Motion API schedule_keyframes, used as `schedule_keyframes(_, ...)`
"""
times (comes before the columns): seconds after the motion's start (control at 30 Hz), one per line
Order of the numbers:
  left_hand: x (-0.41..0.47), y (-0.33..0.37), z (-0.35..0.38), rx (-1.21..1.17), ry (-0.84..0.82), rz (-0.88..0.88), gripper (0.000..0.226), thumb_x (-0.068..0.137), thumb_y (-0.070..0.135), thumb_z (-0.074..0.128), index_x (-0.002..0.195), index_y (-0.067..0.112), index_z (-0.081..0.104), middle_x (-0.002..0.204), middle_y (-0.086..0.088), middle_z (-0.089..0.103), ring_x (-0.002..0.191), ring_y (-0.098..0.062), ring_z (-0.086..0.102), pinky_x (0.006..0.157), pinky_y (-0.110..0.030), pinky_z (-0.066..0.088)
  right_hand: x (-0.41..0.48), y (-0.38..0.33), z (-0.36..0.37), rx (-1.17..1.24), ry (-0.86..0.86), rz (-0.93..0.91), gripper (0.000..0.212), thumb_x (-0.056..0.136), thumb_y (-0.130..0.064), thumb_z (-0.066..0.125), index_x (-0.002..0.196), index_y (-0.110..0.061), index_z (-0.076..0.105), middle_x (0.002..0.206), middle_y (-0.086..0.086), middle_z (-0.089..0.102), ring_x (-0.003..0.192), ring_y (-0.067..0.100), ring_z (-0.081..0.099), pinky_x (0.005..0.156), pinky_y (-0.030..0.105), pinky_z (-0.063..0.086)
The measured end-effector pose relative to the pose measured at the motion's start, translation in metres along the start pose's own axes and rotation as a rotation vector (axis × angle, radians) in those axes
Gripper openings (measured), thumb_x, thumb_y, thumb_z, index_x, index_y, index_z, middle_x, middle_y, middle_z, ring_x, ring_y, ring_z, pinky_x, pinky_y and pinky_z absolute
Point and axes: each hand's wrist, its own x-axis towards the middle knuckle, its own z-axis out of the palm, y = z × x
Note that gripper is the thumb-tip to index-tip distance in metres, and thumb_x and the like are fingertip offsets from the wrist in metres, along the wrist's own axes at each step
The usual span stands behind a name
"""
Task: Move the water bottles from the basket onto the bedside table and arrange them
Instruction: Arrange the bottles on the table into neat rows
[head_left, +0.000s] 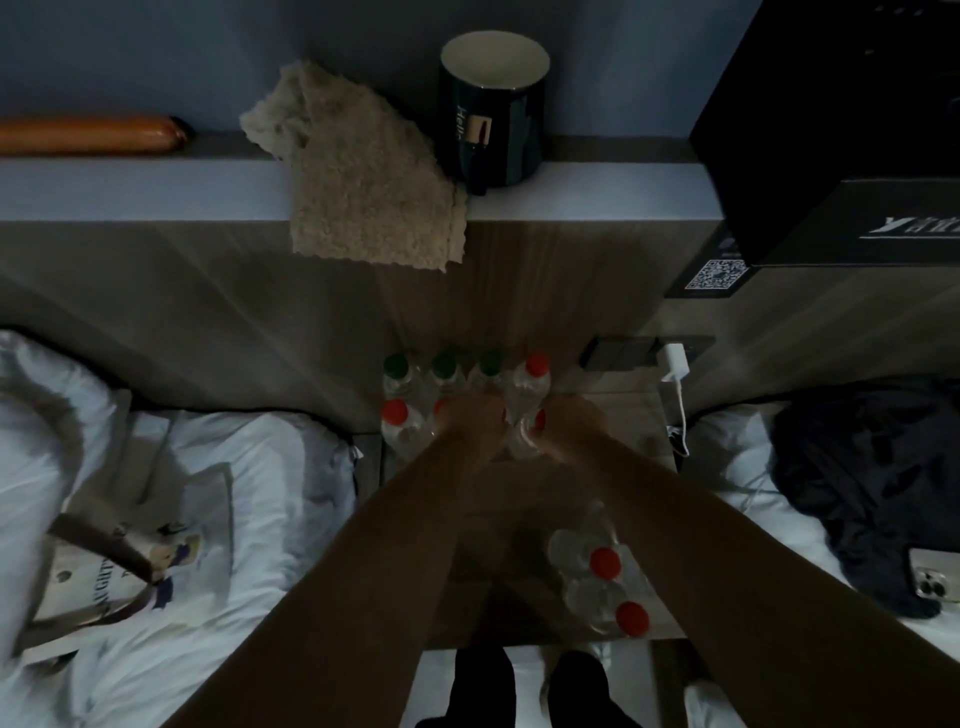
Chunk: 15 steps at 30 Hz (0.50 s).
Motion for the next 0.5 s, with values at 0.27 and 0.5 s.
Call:
schedule_keyframes(0.27,0.012,0.001,0.014,-0.027,0.010,0.005,0.028,0.098,0.025,0.040,0.112,0.012,0.060,0.113,-0.009,0.066,0.106,-0.028,0.061,0.085,-0.041,0.044,0.015,-0.003,0.001,-0.037,0.078,-0.034,0.029,0.088,-0.036,0.057,0.103,-0.013,0.065,0.104,0.009,0.068,0.098,0.025,0.064,0.073,0.029,0.042)
schedule_keyframes(0.5,0.020,0.003,0.022,-0.110,0.043,-0.007,0.027,0.100,0.021,0.039,0.117,0.010,0.058,0.119,-0.009,0.064,0.108,-0.025,0.061,0.086,-0.035,0.046,0.022,0.001,0.009,-0.023,0.071,-0.026,0.031,0.088,-0.040,0.057,0.100,-0.013,0.065,0.103,0.008,0.068,0.096,0.025,0.064,0.074,0.030,0.046)
